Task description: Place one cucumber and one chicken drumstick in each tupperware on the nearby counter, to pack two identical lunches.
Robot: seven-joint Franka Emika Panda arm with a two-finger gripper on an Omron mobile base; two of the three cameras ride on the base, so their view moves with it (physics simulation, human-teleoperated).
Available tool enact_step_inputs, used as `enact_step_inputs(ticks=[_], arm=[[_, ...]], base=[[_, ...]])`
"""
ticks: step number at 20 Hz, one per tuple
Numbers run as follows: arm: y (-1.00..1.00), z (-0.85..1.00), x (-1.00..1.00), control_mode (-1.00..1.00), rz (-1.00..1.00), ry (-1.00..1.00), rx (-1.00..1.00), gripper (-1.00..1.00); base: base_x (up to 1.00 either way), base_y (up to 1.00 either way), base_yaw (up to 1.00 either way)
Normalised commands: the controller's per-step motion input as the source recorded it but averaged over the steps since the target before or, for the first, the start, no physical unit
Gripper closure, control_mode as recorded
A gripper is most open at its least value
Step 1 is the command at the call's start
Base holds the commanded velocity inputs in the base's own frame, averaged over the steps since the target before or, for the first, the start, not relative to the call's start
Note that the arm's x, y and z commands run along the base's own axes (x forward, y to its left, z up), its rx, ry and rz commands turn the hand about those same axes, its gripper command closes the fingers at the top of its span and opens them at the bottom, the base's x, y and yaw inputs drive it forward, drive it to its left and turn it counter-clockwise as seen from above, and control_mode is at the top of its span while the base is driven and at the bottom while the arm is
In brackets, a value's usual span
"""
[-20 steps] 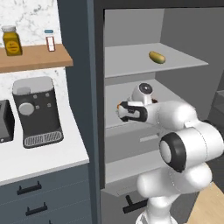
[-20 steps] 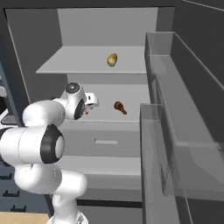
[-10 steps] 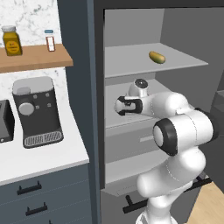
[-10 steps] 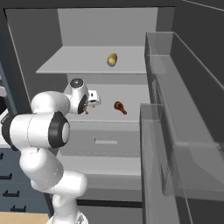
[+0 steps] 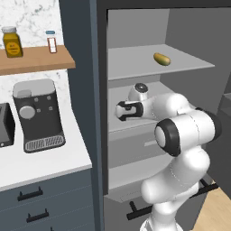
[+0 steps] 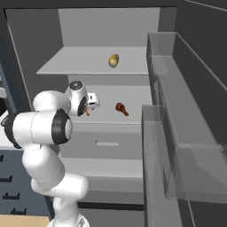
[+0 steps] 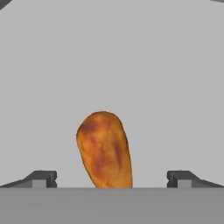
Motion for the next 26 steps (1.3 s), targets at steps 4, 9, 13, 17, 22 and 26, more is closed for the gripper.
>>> enact_step_inputs(ticks=[4,9,13,17,22,26], arm=[[0.08,-0.01,0.28,-1.0,0.01,0.05,0.0,-1.0],[0.01,-0.11,0.24,-1.0,0.0,0.04,0.0,-1.0],[0.0,-0.26,-0.03,-1.0,0.0,0.04,0.0,-1.0],[0.0,-0.31,-0.14,-1.0,0.0,0.04,0.0,-1.0],[0.0,-0.25,-0.06,-1.0,0.0,0.05,0.0,-1.0],[0.0,-0.09,-0.06,-1.0,0.0,0.0,0.0,-1.0]], base=[[0.0,0.0,0.0],[0.0,0.0,0.0],[0.0,0.0,0.0],[0.0,0.0,0.0],[0.0,0.0,0.0],[0.0,0.0,0.0]])
